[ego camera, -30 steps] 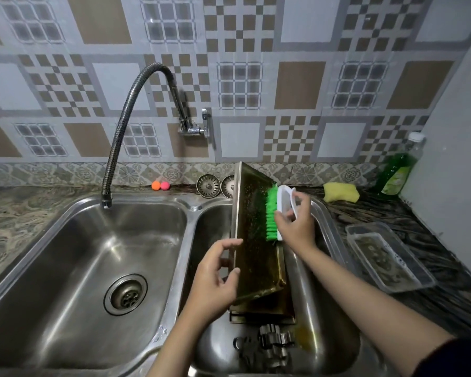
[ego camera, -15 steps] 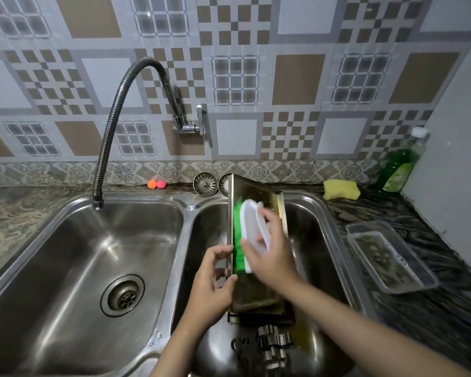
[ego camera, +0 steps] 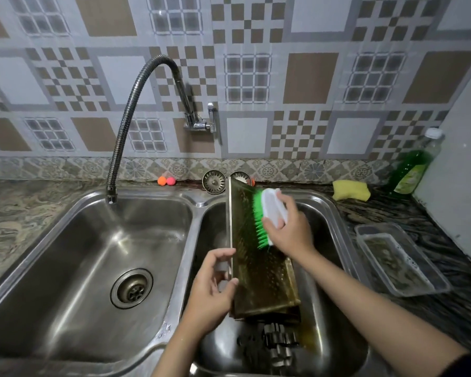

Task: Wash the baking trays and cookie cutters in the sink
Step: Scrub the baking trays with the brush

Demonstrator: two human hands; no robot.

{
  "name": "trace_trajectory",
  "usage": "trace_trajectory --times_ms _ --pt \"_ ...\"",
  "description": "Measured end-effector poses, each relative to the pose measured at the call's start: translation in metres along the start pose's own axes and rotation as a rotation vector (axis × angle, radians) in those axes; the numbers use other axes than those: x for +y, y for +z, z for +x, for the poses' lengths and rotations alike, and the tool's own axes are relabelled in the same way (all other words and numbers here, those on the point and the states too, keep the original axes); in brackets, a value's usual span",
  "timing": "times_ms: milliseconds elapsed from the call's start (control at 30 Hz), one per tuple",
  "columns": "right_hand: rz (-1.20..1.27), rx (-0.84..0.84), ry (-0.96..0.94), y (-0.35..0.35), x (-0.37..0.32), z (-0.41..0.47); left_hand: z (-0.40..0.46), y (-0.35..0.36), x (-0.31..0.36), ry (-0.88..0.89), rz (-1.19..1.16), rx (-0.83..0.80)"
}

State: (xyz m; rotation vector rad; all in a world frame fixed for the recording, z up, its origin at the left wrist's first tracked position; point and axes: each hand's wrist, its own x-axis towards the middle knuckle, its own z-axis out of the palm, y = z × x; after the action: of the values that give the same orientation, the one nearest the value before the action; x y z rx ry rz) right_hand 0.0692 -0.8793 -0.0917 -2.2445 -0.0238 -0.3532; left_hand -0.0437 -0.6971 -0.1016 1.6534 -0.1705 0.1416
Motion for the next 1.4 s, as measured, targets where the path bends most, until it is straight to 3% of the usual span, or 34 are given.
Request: trace_trajectory --times_ms 100,267,333,467,633,733,833,967,1133,1300,1400 --pt "-0.025 0.041 0.087 0.001 0.003 -0.005 0.0 0.005 0.0 0.025 0.014 0.001" --pt "0.324 -0.075 -0.031 0.014 -0.01 -0.086 0.015 -0.007 -0.004 0.012 0.006 0.094" --pt "0.287 -0.103 -0.068 0.01 0.002 -0.089 0.018 -0.011 -0.005 0.014 -0.006 0.085" --pt "0.238 0.018 0.096 -0.005 0.014 -0.055 0.016 -0.003 -0.006 0.023 -0.019 0.036" --pt "0.285 -0.077 -0.141 -0.003 -0.034 -0.073 0.017 0.007 0.001 0.024 -0.03 0.019" --pt "0.264 0.004 -0.102 -0.005 -0.041 -0.048 0.014 0.009 0.002 0.033 -0.016 0.001" --pt "0.294 0.02 -0.081 -0.001 -0.044 -0.052 0.013 0.01 0.004 0.028 -0.038 0.06" --pt "0.268 -0.121 -0.206 0.007 -0.041 -0.095 0.014 0.002 0.004 0.022 -0.107 0.206" --pt "0.254 -0.038 -0.06 0.002 -0.017 -0.067 0.006 0.009 0.007 0.036 -0.115 0.239" --pt "0.304 -0.094 -0.186 0.008 -0.036 -0.097 0.009 0.012 0.01 0.066 -0.127 0.225" --pt "0.294 -0.109 -0.138 0.0 -0.02 -0.078 0.009 0.006 0.008 0.052 -0.122 0.237"
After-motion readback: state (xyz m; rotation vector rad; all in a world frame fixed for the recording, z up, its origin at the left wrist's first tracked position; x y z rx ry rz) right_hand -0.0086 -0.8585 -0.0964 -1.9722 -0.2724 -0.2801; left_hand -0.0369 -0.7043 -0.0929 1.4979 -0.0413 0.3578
